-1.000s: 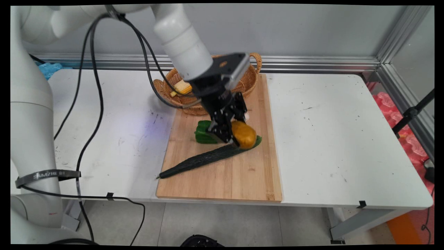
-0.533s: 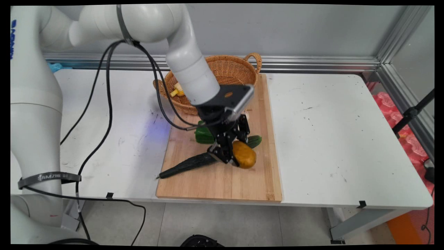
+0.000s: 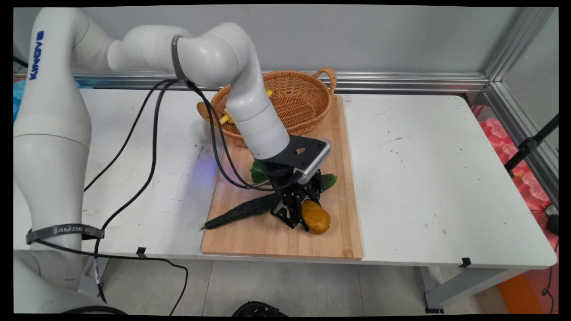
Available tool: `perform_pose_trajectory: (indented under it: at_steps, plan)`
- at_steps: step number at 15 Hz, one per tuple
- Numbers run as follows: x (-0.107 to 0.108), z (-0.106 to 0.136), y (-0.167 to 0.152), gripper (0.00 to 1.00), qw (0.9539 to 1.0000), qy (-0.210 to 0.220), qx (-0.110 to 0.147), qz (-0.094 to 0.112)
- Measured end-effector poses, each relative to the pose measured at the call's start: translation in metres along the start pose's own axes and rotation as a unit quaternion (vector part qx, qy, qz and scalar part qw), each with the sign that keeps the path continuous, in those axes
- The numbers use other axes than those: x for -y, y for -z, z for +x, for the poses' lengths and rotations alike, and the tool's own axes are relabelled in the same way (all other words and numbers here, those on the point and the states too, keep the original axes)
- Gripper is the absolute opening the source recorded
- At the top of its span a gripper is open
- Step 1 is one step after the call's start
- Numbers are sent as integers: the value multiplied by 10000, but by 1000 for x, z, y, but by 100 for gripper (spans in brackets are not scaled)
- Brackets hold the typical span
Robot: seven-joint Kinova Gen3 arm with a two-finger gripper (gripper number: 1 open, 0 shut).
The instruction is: Place the picked object on the cutting board
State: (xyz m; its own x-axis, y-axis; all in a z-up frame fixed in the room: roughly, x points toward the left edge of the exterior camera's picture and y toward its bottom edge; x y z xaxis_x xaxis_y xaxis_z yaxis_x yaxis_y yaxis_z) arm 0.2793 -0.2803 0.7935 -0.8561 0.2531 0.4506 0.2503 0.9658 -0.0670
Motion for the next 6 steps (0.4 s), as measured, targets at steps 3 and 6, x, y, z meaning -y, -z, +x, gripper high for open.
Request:
perform_pose_trajectory:
  at_steps: [3,6]
  plan:
    - [1,-1,-7,100,10000,-42,6,30]
    - [3,0,-6,100,10000,-59,-30,63]
